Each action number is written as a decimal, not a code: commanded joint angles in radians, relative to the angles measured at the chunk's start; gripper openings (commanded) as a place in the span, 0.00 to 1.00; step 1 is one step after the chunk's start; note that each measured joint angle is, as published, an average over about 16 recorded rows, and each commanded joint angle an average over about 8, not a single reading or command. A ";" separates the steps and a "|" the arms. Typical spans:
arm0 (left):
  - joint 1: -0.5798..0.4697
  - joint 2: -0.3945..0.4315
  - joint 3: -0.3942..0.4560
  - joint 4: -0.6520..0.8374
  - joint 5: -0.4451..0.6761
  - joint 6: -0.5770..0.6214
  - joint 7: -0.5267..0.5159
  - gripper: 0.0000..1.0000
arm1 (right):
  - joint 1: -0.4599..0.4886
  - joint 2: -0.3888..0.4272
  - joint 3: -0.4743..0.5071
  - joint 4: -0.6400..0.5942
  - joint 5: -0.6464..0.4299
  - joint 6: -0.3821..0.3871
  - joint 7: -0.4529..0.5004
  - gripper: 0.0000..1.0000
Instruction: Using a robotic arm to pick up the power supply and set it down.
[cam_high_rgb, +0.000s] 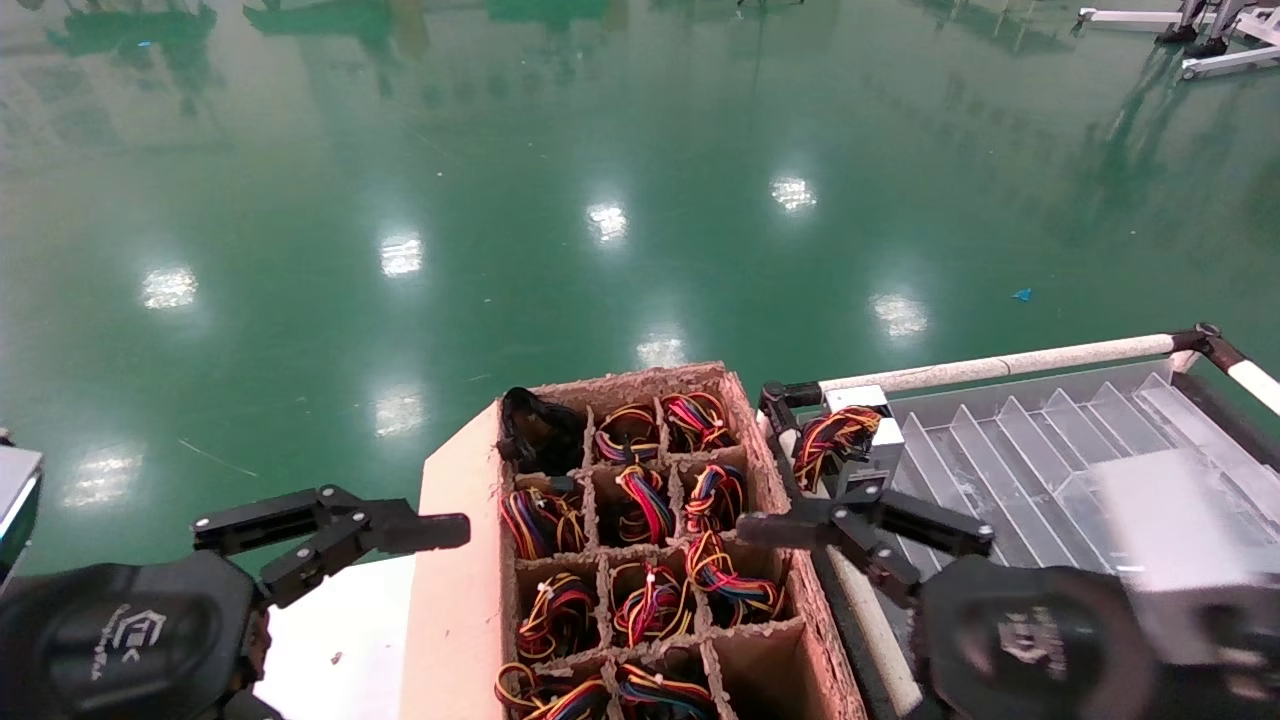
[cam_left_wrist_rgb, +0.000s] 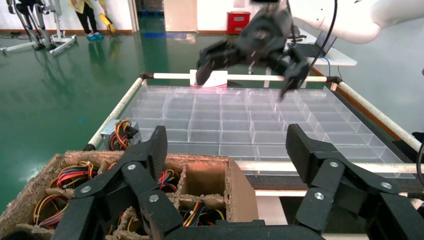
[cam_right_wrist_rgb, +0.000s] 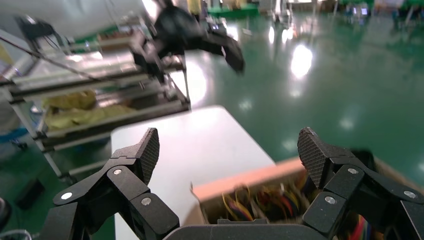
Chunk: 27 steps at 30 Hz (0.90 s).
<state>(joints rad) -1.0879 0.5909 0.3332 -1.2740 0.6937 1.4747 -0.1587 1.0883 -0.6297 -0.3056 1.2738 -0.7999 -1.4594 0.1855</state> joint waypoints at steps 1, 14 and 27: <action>0.000 0.000 0.000 0.000 0.000 0.000 0.000 0.00 | 0.002 -0.006 -0.008 -0.004 -0.021 0.013 -0.002 1.00; 0.000 0.000 0.000 0.000 0.000 0.000 0.000 0.00 | 0.101 -0.080 -0.112 -0.060 -0.264 0.089 0.019 1.00; 0.000 0.000 0.001 0.000 0.000 0.000 0.000 0.00 | 0.240 -0.178 -0.236 -0.149 -0.549 0.129 0.011 0.21</action>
<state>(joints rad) -1.0882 0.5908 0.3339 -1.2737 0.6933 1.4746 -0.1583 1.3251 -0.8116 -0.5384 1.1183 -1.3382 -1.3330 0.1944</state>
